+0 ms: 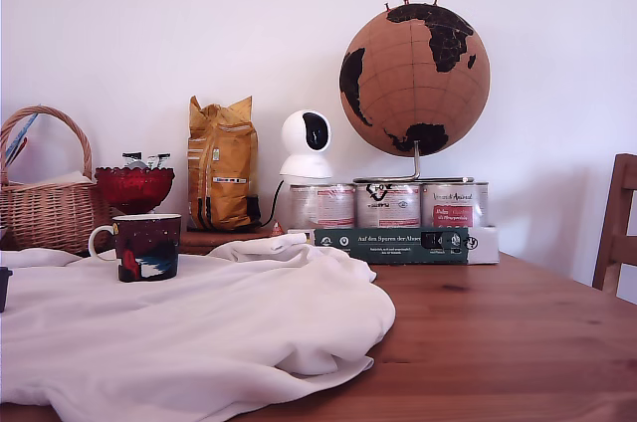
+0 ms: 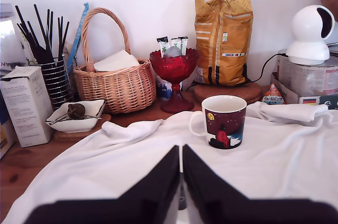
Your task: Pick the grey coffee capsule and place it inside the red coffee cup
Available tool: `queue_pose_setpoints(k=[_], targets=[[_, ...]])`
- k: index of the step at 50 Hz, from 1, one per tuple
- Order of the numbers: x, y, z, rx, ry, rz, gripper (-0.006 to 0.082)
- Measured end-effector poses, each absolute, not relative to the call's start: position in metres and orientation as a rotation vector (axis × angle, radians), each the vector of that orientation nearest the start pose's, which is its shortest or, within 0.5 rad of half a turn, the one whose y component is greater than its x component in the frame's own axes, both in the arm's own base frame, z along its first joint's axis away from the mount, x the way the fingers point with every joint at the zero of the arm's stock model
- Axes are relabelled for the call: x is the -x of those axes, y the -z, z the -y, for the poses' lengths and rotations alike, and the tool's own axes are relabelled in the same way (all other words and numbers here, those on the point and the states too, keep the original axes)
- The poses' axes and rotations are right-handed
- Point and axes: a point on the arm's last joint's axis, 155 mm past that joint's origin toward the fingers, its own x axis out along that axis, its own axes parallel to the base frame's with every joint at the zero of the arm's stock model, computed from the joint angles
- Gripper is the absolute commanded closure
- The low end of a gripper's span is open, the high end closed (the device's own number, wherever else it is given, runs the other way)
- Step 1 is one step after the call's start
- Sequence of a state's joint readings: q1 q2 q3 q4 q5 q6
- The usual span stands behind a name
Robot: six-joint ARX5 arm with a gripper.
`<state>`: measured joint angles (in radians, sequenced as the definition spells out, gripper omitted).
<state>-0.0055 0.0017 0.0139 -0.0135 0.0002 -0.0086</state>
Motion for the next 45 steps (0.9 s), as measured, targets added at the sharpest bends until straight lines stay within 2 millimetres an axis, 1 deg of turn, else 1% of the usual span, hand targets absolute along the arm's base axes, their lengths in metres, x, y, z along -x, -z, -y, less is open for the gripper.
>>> queue_pose_setpoints(k=[2, 4, 6, 15, 23, 26, 29, 32, 34, 36, 37, 38, 40, 42, 45], targets=[[-0.252, -0.165, 0.004, 0.022, 0.020, -0.008, 0.0791], [-0.250, -0.161, 0.008, 0.084, 0.035, -0.041, 0.0791], [-0.249, -0.157, 0.010, 0.111, 0.040, -0.064, 0.0791], [-0.249, -0.159, 0.010, 0.140, 0.043, -0.058, 0.0791], [-0.249, -0.176, 0.011, 0.211, 0.052, 0.000, 0.0788], [-0.248, -0.188, 0.011, 0.214, 0.054, 0.027, 0.0774], [-0.246, -0.206, 0.012, 0.214, 0.063, 0.063, 0.0753], [-0.246, -0.226, 0.014, 0.214, 0.077, 0.095, 0.0704], [-0.247, -0.236, 0.015, 0.214, 0.081, 0.103, 0.0647], [-0.250, -0.241, 0.015, 0.213, 0.082, 0.100, 0.0566], [-0.252, -0.243, 0.015, 0.213, 0.081, 0.100, 0.0510], [-0.256, -0.242, 0.015, 0.213, 0.080, 0.090, 0.0450], [-0.262, -0.239, 0.015, 0.214, 0.078, 0.069, 0.0355], [-0.269, -0.230, 0.015, 0.213, 0.074, 0.033, 0.0271], [-0.280, -0.210, 0.015, 0.214, 0.066, -0.044, 0.0187]])
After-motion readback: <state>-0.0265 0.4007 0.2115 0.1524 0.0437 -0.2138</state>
